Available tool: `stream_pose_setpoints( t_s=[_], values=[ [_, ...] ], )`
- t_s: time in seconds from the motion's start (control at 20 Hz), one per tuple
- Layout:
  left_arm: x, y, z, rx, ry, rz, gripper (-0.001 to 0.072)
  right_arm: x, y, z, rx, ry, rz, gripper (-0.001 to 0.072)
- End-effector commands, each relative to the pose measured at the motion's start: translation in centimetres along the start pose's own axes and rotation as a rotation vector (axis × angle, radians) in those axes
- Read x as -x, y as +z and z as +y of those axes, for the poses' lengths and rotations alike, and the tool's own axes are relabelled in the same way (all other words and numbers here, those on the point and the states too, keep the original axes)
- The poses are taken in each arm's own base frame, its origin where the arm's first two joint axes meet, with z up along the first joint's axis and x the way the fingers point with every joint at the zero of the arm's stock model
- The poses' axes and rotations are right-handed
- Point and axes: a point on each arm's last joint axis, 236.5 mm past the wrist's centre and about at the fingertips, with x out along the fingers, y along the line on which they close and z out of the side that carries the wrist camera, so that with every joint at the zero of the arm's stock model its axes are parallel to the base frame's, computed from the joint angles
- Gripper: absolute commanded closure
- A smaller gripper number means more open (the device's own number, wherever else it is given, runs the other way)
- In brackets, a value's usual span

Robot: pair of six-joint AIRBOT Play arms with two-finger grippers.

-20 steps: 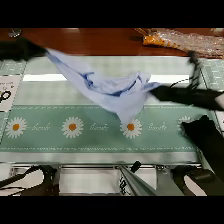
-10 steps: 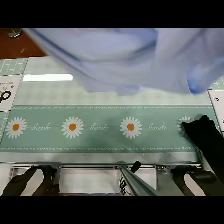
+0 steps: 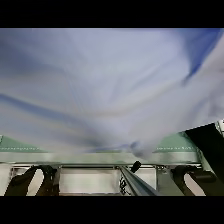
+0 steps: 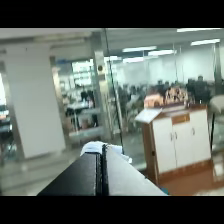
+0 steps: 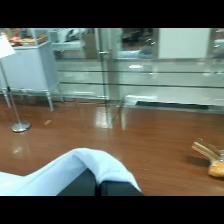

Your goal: Fold the shirts.

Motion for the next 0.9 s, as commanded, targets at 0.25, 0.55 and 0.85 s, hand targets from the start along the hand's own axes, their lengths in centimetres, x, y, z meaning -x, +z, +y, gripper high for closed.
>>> stream_pose_setpoints(
  t_s=[0.25, 0.55, 0.85],
  values=[
    [5.4, -12.1, 1.5, 0.044, 0.139, 0.564, 0.0692, 2.6, -3.9, -2.5, 0.068, -0.132, 0.187, 0.0695],
    [4.5, -7.0, 1.5, 0.039, 0.176, 0.344, 0.0692, 2.5, -0.2, -1.5, 0.073, -0.099, 0.027, 0.0694],
    [5.9, -7.1, 0.3, 0.031, 0.170, 0.363, 0.0692, 4.0, -0.2, -1.4, 0.084, -0.112, 0.021, 0.0695]
  ],
)
